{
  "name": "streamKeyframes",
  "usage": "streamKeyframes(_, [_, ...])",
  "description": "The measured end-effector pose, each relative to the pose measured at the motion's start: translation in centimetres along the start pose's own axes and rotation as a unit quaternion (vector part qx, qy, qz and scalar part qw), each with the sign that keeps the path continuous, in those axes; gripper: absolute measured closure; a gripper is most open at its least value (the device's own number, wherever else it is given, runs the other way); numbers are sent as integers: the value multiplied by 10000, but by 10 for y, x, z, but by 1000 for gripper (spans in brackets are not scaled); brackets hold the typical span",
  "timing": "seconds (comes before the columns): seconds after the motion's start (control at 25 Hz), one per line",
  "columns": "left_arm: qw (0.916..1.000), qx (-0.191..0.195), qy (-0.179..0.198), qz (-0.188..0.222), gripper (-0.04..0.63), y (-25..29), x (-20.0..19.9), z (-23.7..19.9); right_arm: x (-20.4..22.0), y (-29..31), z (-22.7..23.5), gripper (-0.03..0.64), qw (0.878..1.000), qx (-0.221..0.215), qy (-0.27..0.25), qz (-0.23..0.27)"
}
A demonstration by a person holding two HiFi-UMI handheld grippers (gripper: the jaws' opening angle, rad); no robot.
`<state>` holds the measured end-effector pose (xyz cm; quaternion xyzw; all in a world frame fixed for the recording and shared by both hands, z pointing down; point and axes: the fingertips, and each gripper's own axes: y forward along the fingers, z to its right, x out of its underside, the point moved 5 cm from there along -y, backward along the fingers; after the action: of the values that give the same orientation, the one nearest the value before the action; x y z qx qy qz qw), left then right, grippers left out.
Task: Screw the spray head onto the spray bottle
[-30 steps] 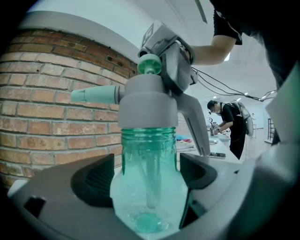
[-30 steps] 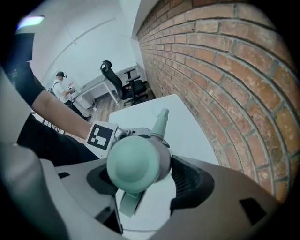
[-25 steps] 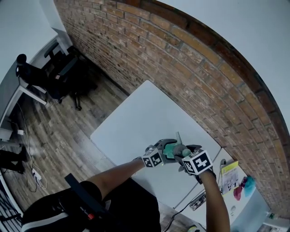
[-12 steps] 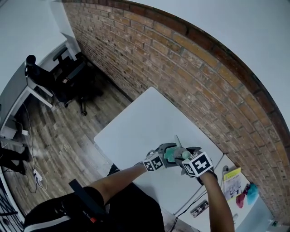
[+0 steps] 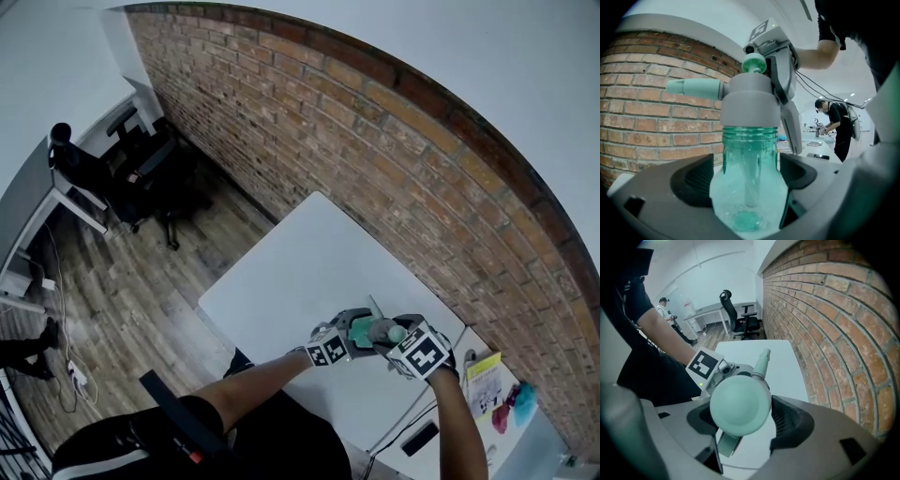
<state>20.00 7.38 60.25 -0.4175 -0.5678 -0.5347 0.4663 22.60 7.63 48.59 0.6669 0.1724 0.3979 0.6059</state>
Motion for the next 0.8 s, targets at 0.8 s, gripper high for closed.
streamKeyframes(0.8, [9998, -51, 67, 183, 171, -2, 0, 0, -20, -6, -10, 339, 9685, -259, -2309, -896])
